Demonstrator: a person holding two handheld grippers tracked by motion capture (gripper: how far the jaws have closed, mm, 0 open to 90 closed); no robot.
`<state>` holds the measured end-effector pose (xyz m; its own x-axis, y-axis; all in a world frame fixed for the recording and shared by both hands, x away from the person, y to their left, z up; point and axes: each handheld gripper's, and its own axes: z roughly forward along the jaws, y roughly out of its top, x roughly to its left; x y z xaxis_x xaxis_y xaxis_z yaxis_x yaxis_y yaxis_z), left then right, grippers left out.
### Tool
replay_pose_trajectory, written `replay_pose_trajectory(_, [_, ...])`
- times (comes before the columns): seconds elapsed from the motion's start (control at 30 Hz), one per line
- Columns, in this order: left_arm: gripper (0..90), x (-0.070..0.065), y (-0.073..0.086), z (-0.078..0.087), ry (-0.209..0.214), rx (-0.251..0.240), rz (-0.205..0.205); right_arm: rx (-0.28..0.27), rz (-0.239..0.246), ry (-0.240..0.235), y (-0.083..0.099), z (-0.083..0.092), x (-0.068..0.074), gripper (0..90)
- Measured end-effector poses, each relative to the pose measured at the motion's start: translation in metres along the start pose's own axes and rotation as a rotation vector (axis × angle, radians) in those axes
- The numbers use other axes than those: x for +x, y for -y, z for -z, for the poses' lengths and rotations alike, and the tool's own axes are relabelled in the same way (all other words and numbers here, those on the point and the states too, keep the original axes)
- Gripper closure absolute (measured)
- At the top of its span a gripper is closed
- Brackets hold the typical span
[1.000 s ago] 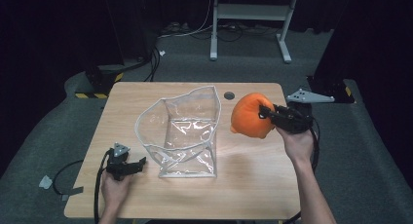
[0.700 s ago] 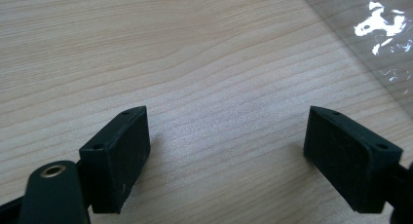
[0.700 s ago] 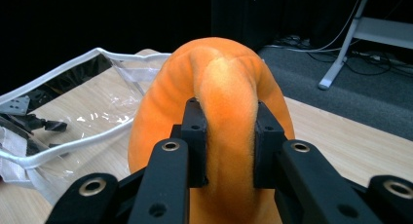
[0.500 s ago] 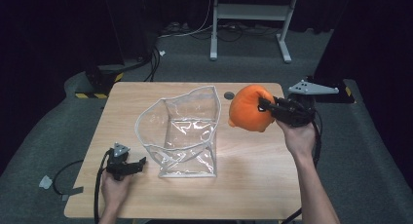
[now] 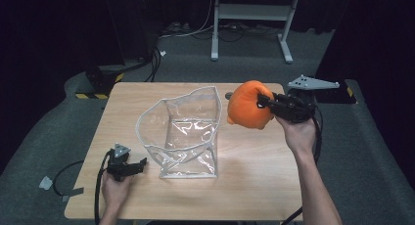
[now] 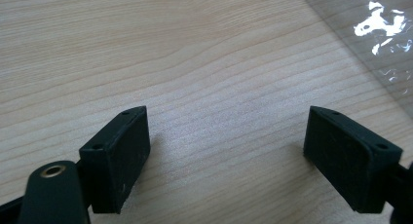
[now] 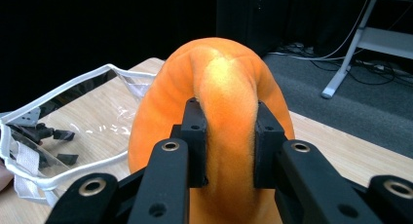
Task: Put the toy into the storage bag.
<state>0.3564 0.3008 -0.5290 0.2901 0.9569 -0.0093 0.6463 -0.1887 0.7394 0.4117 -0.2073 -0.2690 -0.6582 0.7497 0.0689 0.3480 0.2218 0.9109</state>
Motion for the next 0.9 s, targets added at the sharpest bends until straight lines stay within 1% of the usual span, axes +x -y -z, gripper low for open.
replay_pose_trajectory(0.53, [17.2, 0.000, 0.000, 0.000, 0.000, 0.000, 0.000, 0.000, 0.024, -0.016, -0.017, -0.005, 0.009, 73.1])
replay_pose_trajectory(0.9, [17.2, 0.000, 0.000, 0.000, 0.000, 0.000, 0.000, 0.001, 0.042, -0.031, -0.029, -0.011, 0.017, 73.0])
